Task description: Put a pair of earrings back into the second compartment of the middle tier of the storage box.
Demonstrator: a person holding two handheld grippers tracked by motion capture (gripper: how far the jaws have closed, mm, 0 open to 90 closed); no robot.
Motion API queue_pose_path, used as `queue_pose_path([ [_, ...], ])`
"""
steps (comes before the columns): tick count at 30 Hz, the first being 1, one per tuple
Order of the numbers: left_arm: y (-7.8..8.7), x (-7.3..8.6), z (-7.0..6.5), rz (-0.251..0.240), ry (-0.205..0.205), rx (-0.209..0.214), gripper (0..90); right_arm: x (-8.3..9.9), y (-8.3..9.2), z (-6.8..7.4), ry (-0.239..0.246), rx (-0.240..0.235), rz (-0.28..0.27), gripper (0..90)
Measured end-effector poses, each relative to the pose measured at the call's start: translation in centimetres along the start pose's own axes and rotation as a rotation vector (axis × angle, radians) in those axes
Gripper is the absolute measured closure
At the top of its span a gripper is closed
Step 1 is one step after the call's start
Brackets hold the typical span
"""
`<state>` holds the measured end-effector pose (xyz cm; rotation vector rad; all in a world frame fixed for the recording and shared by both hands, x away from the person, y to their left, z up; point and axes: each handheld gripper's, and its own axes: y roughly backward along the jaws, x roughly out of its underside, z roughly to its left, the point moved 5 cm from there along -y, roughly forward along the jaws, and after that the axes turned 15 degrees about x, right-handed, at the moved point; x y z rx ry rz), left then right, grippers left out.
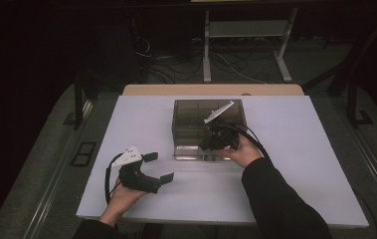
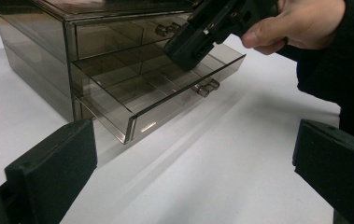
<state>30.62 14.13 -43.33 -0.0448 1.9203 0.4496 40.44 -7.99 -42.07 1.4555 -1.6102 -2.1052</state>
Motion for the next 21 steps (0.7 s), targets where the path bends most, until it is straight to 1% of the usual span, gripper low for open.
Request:
queue_pose_path([
  [4, 0.0, 0.0, 0.0, 0.0, 0.001, 0.0, 0.0, 0.2, 1.0, -0.1, -0.001, 0.006, -0.016, 58.5],
  [6, 0.0, 0.0, 0.0, 0.003, -0.002, 0.0, 0.0, 0.4, 1.6, -0.1, -0.005, 0.001, -0.03, 51.5],
  [8, 0.0, 0.0, 0.0, 0.002, -0.001, 0.0, 0.0, 0.7, 2.2, -0.2, -0.005, 0.014, -0.036, 41.2],
  [10, 0.0, 0.0, 0.0, 0.002, 0.0, 0.0, 0.0, 1.0, 2.8, -0.2, -0.007, 0.01, -0.043, 27.3],
  [12, 0.0, 0.0, -0.1, 0.0, 0.0, 0.0, 0.0, 1.3, 3.4, -0.2, -0.007, -0.006, -0.05, 14.8],
  [13, -0.1, 0.0, -0.1, 0.0, 0.0, 0.001, 0.0, 1.5, 3.7, -0.2, -0.014, -0.013, -0.055, 11.2],
  [14, -0.1, 0.0, -0.1, 0.0, 0.001, 0.001, 0.0, 1.6, 4.1, -0.3, -0.024, -0.018, -0.065, 11.1],
  [15, -0.1, 0.0, -0.1, 0.0, 0.0, 0.001, 0.0, 1.7, 4.4, -0.3, -0.032, -0.029, -0.073, 7.4],
  [16, -0.1, 0.0, -0.1, 0.0, 0.0, 0.001, 0.0, 1.9, 4.7, -0.3, -0.04, -0.035, -0.075, 0.1],
  [18, -0.1, 0.0, -0.1, -0.001, 0.001, 0.001, 0.0, 2.2, 5.2, -0.5, -0.047, -0.017, -0.075, 0.2],
  [21, 0.0, 0.0, 0.0, -0.002, 0.002, 0.0, 0.0, 2.7, 6.1, -0.7, -0.055, -0.019, -0.091, 0.2],
])
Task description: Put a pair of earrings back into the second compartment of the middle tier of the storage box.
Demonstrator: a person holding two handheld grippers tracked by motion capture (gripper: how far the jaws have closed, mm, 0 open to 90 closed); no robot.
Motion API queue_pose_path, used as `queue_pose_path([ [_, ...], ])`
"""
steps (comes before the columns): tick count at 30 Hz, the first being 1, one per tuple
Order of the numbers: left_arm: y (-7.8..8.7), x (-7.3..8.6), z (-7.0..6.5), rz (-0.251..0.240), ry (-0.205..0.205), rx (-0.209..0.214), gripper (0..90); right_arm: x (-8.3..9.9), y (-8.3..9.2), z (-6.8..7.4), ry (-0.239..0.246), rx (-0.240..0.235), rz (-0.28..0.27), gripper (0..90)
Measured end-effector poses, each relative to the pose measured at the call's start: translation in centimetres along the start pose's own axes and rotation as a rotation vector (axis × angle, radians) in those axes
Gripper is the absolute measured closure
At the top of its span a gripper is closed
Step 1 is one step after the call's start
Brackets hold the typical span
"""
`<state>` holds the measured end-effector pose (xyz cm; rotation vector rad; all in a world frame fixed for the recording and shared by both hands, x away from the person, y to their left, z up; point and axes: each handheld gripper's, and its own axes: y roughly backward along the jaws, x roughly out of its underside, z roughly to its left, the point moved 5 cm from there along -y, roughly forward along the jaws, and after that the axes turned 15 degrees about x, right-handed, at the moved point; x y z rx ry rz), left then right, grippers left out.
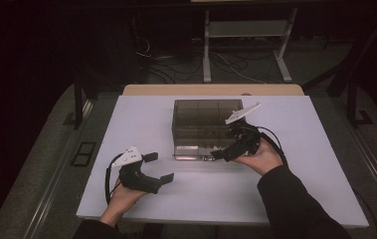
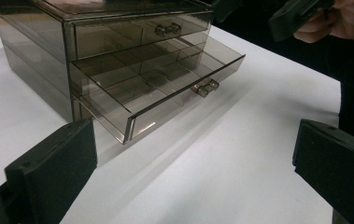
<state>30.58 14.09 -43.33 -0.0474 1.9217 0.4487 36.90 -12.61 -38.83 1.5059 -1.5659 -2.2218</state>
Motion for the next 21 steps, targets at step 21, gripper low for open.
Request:
queue_pose_path([
  [21, 0.0, 0.0, 0.1, 0.002, 0.001, -0.002, 0.0, 6.3, 3.1, -1.7, -0.089, 0.051, -0.051, 0.2],
])
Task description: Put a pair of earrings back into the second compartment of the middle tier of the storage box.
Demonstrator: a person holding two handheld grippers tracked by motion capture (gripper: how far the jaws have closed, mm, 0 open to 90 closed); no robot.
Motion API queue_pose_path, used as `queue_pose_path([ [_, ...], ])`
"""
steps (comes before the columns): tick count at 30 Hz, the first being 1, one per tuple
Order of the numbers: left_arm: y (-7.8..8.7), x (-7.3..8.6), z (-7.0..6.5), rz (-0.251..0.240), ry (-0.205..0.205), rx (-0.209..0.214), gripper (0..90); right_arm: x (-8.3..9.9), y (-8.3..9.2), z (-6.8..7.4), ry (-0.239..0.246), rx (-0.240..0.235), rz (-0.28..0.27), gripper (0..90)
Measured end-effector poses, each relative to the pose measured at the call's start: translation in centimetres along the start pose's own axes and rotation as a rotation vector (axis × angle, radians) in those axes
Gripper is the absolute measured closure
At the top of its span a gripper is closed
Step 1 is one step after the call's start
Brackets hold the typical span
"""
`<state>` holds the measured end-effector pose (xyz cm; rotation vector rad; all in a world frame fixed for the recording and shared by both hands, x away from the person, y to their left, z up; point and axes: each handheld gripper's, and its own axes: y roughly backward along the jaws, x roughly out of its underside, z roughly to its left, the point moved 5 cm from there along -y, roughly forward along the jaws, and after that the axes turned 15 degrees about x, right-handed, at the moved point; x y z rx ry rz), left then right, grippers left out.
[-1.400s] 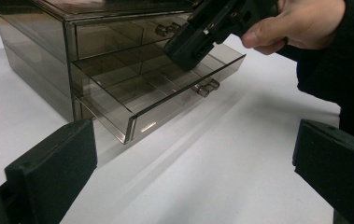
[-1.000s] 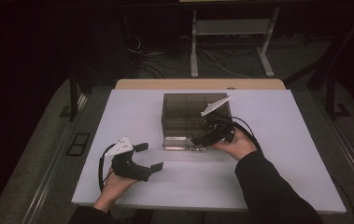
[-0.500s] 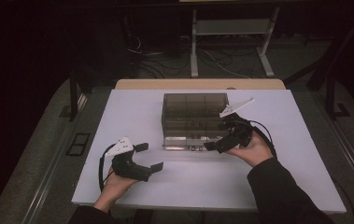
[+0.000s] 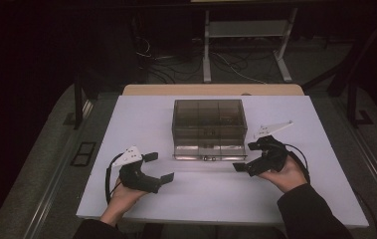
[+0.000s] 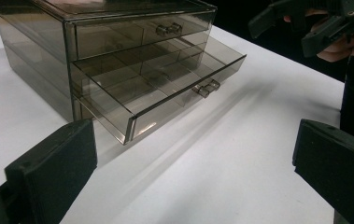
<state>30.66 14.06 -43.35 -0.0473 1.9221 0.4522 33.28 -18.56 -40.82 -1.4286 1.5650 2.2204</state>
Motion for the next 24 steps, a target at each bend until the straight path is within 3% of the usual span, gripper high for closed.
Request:
queue_pose_path([
  [12, 0.1, 0.0, 0.1, -0.003, 0.003, -0.003, 0.0, 2.9, 1.1, -1.1, -0.053, 0.023, -0.02, 0.2],
  [24, 0.1, 0.0, 0.2, 0.004, -0.002, -0.001, 0.0, 6.7, 2.5, -2.7, -0.139, 0.056, -0.086, 0.2],
])
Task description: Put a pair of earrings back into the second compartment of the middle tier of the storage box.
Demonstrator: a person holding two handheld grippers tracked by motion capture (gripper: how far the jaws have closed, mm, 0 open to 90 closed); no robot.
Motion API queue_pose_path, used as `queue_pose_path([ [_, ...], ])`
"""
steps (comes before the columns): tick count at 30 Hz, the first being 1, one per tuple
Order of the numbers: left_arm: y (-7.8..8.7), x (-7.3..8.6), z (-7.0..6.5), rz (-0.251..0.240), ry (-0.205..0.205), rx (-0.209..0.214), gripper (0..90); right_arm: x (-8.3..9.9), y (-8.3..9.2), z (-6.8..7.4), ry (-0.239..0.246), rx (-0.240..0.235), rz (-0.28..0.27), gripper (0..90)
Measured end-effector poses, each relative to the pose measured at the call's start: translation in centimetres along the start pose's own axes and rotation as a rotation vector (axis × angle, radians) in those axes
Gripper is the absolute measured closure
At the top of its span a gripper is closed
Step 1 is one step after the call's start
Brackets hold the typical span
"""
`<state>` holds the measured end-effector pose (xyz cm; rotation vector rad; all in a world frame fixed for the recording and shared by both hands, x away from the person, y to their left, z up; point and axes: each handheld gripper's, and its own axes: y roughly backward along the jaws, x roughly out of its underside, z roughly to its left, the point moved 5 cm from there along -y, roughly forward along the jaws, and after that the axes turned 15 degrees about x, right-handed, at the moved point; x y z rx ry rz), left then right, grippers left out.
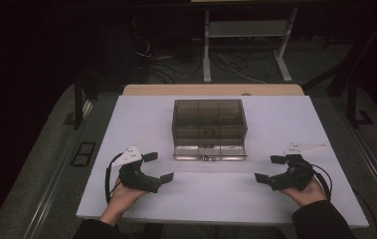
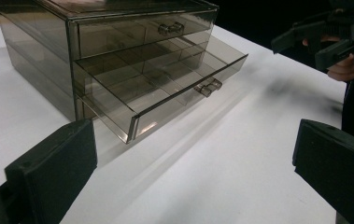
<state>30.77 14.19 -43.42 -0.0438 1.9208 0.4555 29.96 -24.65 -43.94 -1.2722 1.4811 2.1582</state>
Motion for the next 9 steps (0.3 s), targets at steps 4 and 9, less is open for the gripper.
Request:
queue_pose_path([
  [4, 0.01, 0.03, 0.04, 0.003, 0.0, 0.0, 0.0, 0.92, -0.02, -0.25, -0.011, 0.012, 0.004, 0.2],
  [9, -0.07, 0.1, 0.08, 0.01, 0.003, 0.002, 0.0, 1.16, -0.21, -0.14, -0.011, 0.02, 0.01, 0.2],
])
